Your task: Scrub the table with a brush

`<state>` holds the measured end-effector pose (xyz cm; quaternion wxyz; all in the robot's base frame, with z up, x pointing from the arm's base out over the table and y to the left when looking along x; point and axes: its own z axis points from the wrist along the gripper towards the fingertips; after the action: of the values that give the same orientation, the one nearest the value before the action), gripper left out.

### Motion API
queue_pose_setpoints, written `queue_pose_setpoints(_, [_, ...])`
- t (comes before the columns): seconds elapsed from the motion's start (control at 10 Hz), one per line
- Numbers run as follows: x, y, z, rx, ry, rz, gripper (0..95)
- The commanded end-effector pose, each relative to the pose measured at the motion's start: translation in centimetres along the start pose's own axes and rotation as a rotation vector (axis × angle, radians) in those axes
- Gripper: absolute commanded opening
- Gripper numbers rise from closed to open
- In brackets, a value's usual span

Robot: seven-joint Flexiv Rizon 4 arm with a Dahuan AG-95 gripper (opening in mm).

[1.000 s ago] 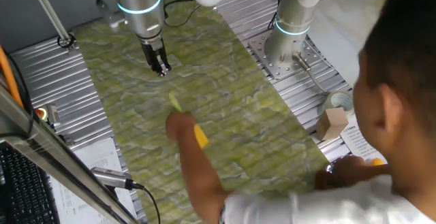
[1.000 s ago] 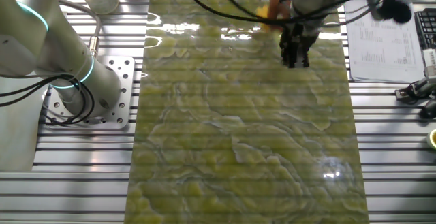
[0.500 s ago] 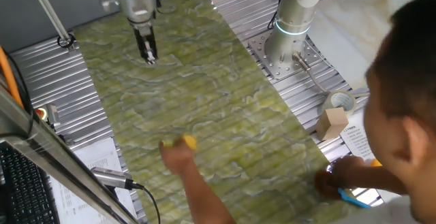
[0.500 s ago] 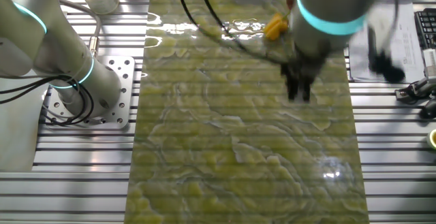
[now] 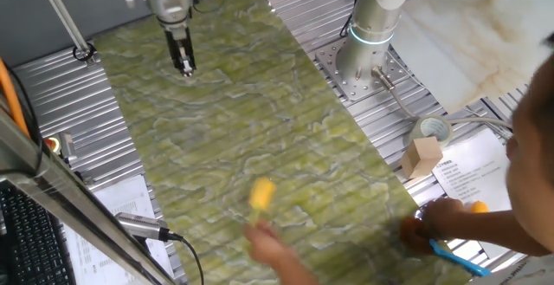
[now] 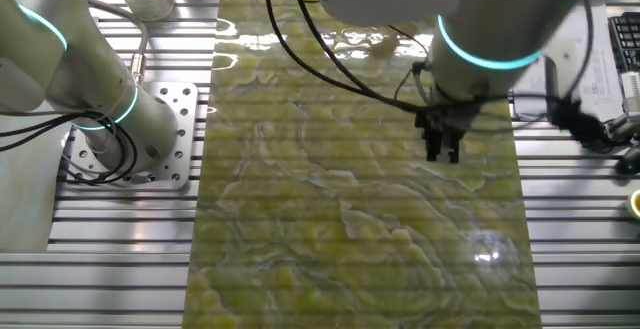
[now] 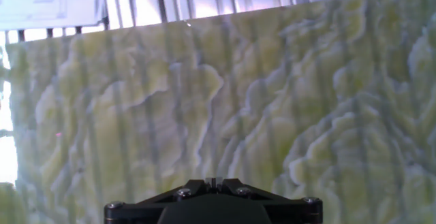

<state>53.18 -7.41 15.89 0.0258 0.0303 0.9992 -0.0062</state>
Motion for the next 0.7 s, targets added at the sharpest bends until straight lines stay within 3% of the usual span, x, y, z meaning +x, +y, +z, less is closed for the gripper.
queue_pose_setpoints(0.1, [-0.07,1.56,0.05,0.096,-0.006,-0.166,0.0])
queue_pose_setpoints(0.7, [-0.6,0.78,-0.73,0.074,-0.009,-0.164,0.0])
